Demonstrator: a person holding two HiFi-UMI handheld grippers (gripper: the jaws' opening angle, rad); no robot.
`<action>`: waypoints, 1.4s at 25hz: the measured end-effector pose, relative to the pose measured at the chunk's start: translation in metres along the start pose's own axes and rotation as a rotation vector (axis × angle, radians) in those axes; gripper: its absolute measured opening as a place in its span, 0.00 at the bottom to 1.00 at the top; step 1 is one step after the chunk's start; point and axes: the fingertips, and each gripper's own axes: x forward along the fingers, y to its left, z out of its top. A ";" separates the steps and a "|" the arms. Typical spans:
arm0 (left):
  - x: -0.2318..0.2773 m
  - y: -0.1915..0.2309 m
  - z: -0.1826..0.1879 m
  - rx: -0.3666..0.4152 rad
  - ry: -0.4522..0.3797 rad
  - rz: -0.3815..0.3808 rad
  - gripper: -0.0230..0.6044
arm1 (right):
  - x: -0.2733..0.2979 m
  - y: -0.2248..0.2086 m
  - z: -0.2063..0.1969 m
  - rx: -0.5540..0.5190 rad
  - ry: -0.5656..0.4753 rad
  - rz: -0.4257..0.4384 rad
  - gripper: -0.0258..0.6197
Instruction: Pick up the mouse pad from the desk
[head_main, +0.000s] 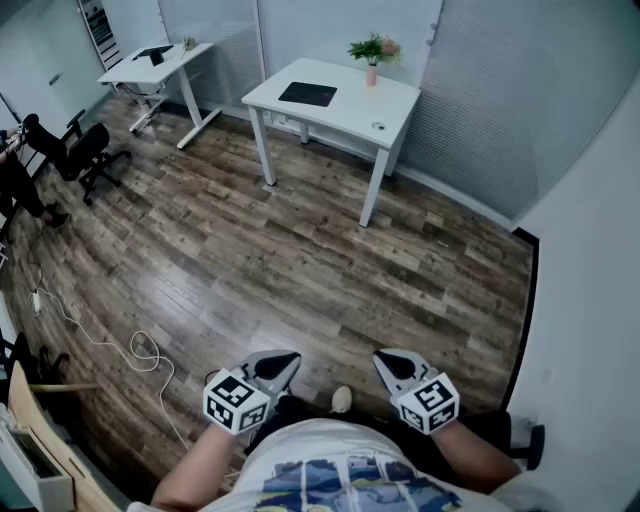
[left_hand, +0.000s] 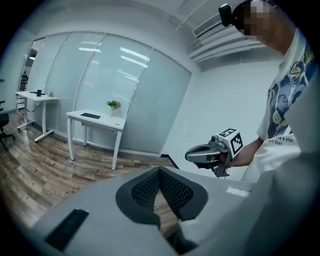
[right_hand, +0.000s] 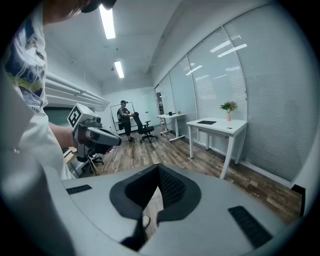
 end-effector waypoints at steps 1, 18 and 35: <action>0.005 -0.004 0.001 0.004 0.000 0.000 0.04 | -0.004 -0.005 -0.002 -0.002 0.002 0.000 0.04; 0.074 -0.048 0.025 0.038 0.001 0.018 0.04 | -0.042 -0.082 -0.010 0.004 -0.058 -0.014 0.22; 0.145 0.092 0.109 0.009 -0.045 -0.063 0.04 | 0.085 -0.193 0.071 -0.016 -0.009 -0.090 0.37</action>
